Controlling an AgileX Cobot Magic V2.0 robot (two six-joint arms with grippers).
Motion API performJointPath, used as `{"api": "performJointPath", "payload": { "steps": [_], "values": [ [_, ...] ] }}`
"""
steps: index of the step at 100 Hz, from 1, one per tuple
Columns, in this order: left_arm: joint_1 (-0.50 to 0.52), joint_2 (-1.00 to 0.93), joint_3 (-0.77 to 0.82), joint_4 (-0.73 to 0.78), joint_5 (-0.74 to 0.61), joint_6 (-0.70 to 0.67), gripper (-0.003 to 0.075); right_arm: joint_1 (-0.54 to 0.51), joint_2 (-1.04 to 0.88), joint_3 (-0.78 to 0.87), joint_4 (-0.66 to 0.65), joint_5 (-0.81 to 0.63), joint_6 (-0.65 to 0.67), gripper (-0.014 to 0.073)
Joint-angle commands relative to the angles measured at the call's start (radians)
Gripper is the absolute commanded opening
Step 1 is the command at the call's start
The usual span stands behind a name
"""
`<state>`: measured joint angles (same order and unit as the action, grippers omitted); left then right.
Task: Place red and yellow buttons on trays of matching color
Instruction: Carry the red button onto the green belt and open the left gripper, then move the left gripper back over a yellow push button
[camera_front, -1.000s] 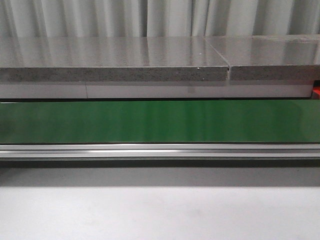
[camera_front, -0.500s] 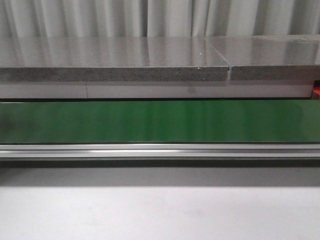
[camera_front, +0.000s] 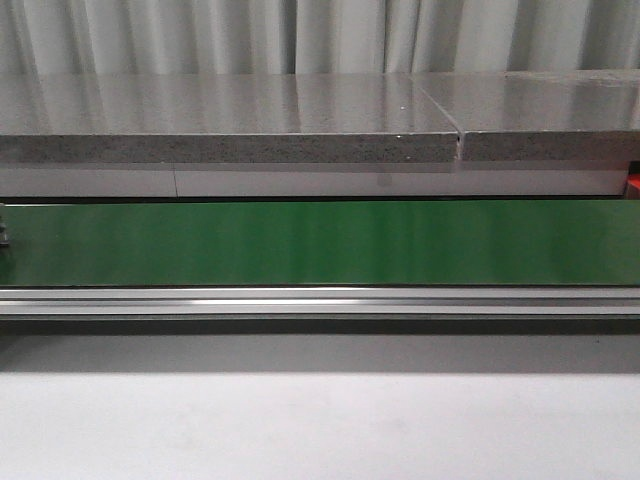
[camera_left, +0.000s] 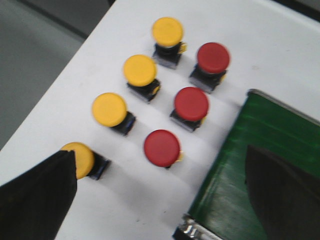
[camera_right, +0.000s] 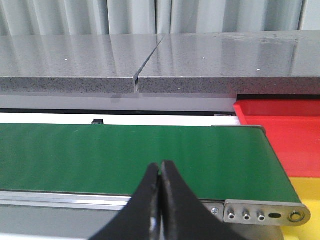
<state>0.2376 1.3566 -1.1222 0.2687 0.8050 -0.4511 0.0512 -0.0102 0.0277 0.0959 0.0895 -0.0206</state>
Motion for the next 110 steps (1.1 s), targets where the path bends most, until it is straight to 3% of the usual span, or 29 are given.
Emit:
{"api": "performJointPath", "payload": {
  "steps": [1, 39, 110],
  "values": [
    [0.059, -0.032, 0.012, 0.011, -0.029, -0.004, 0.0658, -0.002, -0.02, -0.015, -0.008, -0.084, -0.002, -0.0067],
    [0.228, -0.003, 0.18, 0.003, -0.139, -0.003, 0.0658, -0.002, -0.02, -0.015, -0.008, -0.084, -0.002, -0.0067],
    [0.237, 0.206, 0.182, 0.013, -0.287, -0.012, 0.0659, -0.002, -0.02, -0.015, -0.008, -0.084, -0.002, -0.0067]
  ]
}}
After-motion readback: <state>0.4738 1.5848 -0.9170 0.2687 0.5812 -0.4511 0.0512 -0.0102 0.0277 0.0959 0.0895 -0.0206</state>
